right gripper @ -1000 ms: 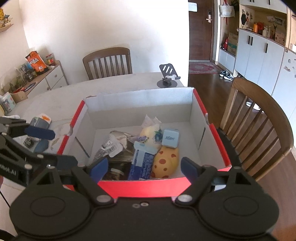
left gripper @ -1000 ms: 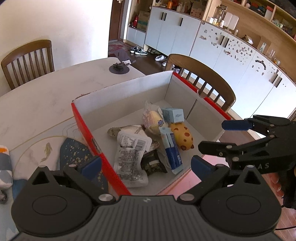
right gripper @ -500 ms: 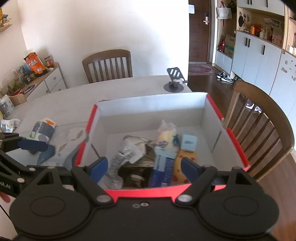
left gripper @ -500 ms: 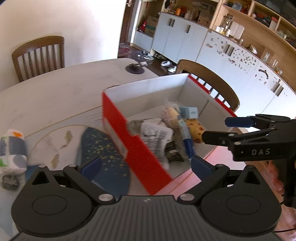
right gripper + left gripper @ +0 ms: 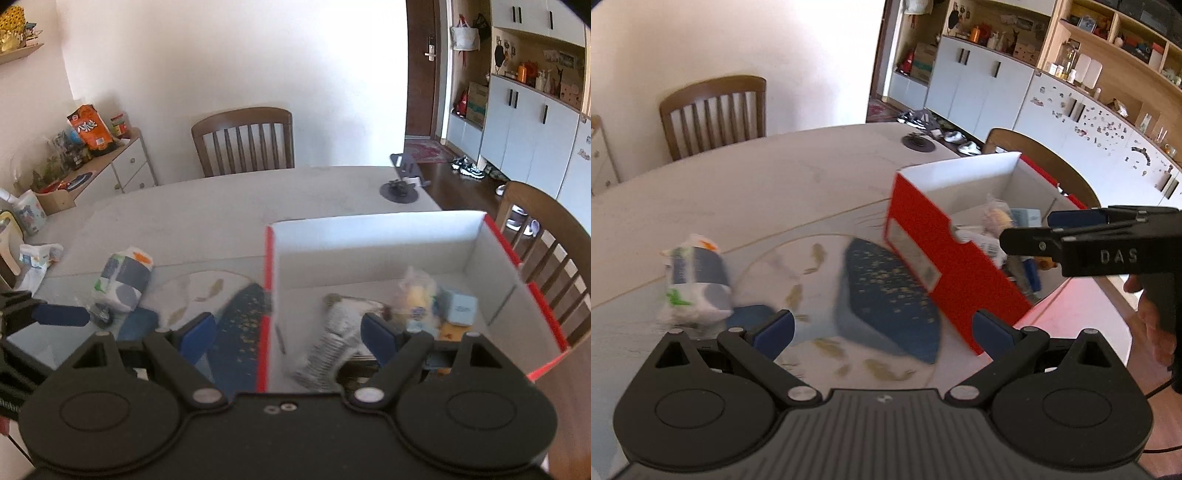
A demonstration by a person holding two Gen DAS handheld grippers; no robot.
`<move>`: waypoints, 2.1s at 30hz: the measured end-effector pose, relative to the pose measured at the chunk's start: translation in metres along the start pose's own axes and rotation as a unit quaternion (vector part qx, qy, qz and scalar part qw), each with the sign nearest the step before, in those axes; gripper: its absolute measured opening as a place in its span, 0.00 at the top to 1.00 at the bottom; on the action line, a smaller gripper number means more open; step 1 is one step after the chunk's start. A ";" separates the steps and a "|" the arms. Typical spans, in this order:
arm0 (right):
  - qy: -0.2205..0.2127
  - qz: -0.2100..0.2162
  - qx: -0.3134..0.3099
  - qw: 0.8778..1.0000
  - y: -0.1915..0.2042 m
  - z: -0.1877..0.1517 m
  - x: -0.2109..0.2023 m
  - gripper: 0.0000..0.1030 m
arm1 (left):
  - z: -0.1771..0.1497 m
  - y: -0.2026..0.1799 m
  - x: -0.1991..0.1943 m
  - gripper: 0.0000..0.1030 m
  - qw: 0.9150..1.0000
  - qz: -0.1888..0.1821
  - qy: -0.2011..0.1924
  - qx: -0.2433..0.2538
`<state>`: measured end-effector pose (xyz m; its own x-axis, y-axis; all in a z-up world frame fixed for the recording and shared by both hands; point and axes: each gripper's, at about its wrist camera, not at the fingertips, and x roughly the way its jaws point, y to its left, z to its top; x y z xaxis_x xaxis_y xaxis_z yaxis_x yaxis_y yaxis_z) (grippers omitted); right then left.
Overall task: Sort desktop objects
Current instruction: 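Withdraw both tools from the box back toward the table, then grasp the white tissue pack with the right tool while the left tool grasps the black-item bag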
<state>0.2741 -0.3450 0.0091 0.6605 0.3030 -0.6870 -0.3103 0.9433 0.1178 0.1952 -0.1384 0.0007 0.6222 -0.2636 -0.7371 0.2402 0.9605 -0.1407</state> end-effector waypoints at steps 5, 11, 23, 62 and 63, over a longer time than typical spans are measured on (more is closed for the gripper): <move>0.005 0.011 -0.015 1.000 0.026 0.006 0.010 0.17 | -0.007 0.021 -0.012 0.00 1.000 0.013 -0.015 -0.004; 0.015 0.032 -0.035 0.999 0.061 0.011 0.024 0.17 | -0.017 0.049 -0.021 0.00 0.999 0.028 -0.021 -0.016; 0.030 0.057 -0.069 0.995 0.124 0.021 0.055 0.13 | -0.036 0.097 -0.027 0.00 0.997 0.062 -0.026 -0.043; 0.122 0.106 -0.064 0.985 0.221 0.061 0.205 0.11 | -0.058 0.174 0.046 0.01 0.991 0.105 -0.014 -0.075; 0.126 0.106 -0.062 0.984 0.222 0.061 0.210 0.11 | -0.059 0.175 0.048 0.01 0.991 0.109 -0.013 -0.073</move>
<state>0.3859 -0.0638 -0.0657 0.3858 0.4330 -0.8147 -0.5147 0.8339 0.1995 0.2234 0.0218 -0.0984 0.6673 -0.0497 -0.7431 -0.0103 0.9971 -0.0759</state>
